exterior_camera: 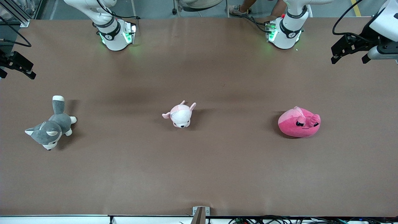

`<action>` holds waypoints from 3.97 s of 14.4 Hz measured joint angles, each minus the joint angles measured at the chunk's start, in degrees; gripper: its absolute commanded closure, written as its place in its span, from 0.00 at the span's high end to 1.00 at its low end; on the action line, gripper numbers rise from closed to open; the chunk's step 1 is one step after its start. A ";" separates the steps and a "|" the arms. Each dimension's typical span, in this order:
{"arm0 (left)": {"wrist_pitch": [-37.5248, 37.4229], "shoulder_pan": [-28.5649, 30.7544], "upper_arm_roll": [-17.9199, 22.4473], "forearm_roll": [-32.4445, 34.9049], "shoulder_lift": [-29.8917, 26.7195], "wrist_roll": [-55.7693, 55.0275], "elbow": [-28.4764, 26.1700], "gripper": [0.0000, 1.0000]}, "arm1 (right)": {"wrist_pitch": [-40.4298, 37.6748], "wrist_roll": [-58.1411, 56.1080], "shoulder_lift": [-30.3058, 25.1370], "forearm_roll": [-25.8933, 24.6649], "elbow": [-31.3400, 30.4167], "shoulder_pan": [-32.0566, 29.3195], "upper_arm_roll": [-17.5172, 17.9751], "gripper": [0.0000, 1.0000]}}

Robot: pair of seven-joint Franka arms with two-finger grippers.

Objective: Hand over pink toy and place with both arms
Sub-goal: 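Reach the left gripper down to the large pink plush toy, then close the left gripper on the pink toy's ear and lift it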

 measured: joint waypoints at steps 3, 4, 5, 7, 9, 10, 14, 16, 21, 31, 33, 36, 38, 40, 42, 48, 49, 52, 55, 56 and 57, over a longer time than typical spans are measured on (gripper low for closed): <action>0.00 0.02 0.00 0.00 0.00 0.07 0.06 1.00 | 0.00 0.00 0.10 0.00 0.00 0.00 -0.13 1.00; 0.00 0.04 0.01 0.00 0.00 0.07 0.06 1.00 | 0.00 0.00 0.11 0.00 0.00 0.00 -0.15 1.00; 0.00 0.07 0.04 0.00 0.03 0.07 0.06 1.00 | 0.00 0.00 0.11 0.00 0.00 0.00 -0.14 1.00; 0.00 0.30 0.21 0.04 0.67 0.07 0.11 1.00 | 0.01 0.00 0.12 0.00 0.00 0.00 -0.14 1.00; 0.27 1.75 0.41 0.05 2.62 0.78 0.01 1.00 | 0.01 0.00 0.12 0.00 0.00 0.00 -0.14 1.00; 1.18 2.56 0.55 0.05 4.01 1.22 -0.27 1.00 | 0.01 0.00 0.12 0.00 0.00 0.00 -0.14 1.00; 13.09 4.78 0.61 0.05 8.22 1.46 -6.58 1.00 | 0.02 0.00 0.12 0.00 0.00 0.00 -0.15 1.00; 20.22 4.91 0.60 0.04 9.37 1.36 -11.03 1.00 | 0.02 0.00 0.13 0.00 0.00 0.00 -0.15 1.00; 32.62 4.94 0.60 0.03 13.31 0.24 -18.05 0.95 | 0.03 0.00 0.17 0.00 -0.01 0.00 -0.16 1.00; 39.01 5.56 0.60 0.02 20.92 -0.82 -19.29 0.72 | 0.14 0.01 0.45 0.00 0.02 0.00 -0.25 1.00; 39.03 6.00 0.61 0.02 21.37 -0.82 -19.30 0.72 | 0.14 0.01 0.49 0.00 0.03 0.00 -0.26 1.00; 38.99 6.29 0.61 0.02 21.45 -0.82 -19.57 0.71 | 0.14 0.02 0.50 0.00 0.05 -0.01 -0.27 1.00; 38.97 6.28 0.59 0.02 21.45 -0.82 -20.00 0.64 | 0.14 0.02 0.51 0.00 0.09 -0.04 -0.39 1.00; 38.97 6.29 0.60 0.02 21.45 -0.83 -20.69 0.55 | 0.14 0.02 0.54 -0.01 0.10 -0.12 -0.52 1.00; 38.97 6.29 0.59 0.02 21.45 -0.82 -21.32 0.33 | 0.14 0.03 0.56 -0.02 0.11 -0.23 -0.58 1.00; 39.02 6.25 0.36 0.02 21.26 -0.82 -21.58 0.01 | 0.15 0.27 0.62 0.66 0.47 -0.30 -0.59 1.00; 38.98 6.19 0.07 -0.29 21.04 -0.82 -21.32 0.01 | 0.14 0.29 0.63 0.84 0.52 -0.47 -0.60 1.00; 37.52 6.06 -2.47 -5.91 19.08 -1.06 -20.08 0.00 | 0.15 0.29 0.67 1.10 0.70 -0.83 -0.61 1.00; 32.01 5.93 -6.86 -8.01 15.87 -5.63 -16.26 0.00 | 0.15 0.29 0.67 1.13 2.41 -0.96 -0.60 1.00; 29.59 5.88 -8.42 -9.11 15.19 -7.54 -14.16 0.00 | 0.10 0.29 0.67 1.13 2.90 -0.97 -0.60 1.00; 27.70 5.82 -9.94 -10.66 14.73 -9.56 -11.94 0.00 | 0.07 0.29 0.67 1.13 3.18 -0.99 -0.60 1.00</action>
